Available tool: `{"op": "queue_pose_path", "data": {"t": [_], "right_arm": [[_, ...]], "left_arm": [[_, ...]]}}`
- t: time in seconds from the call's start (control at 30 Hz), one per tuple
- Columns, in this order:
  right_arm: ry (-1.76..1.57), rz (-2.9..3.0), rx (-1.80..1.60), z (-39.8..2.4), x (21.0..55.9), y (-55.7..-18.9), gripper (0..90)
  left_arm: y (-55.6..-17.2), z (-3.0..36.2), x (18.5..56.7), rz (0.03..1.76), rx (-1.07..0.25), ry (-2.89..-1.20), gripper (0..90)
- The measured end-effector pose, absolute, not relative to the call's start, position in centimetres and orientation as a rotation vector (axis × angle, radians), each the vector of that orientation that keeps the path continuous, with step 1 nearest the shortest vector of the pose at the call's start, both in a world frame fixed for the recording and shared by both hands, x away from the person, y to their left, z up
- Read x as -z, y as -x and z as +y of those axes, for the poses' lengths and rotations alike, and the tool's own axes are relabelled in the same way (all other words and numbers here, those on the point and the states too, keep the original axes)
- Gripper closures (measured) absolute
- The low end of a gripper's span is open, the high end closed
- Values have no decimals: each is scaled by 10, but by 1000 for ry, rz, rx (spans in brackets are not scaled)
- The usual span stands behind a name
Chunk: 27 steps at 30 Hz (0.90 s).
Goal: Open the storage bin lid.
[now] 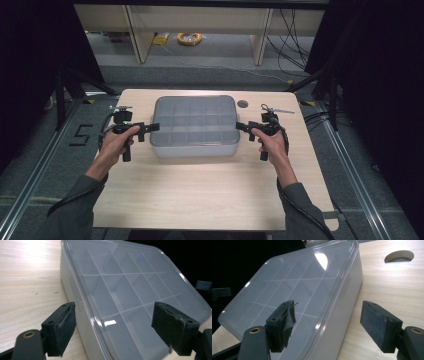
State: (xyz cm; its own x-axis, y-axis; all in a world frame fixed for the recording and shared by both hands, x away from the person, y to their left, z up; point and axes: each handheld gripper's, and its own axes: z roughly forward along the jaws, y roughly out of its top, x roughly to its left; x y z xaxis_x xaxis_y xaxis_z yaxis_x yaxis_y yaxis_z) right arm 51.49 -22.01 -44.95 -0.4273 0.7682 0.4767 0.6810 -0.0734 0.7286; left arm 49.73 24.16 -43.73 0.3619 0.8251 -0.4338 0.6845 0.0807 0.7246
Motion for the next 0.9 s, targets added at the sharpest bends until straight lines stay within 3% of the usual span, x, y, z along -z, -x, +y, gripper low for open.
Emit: {"op": "queue_pose_path", "data": {"t": [0.9], "right_arm": [[-1682,2097,-1498,-207,459,-547,380]], "left_arm": [[-544,244,461,1501,-147,-1565,269]]}}
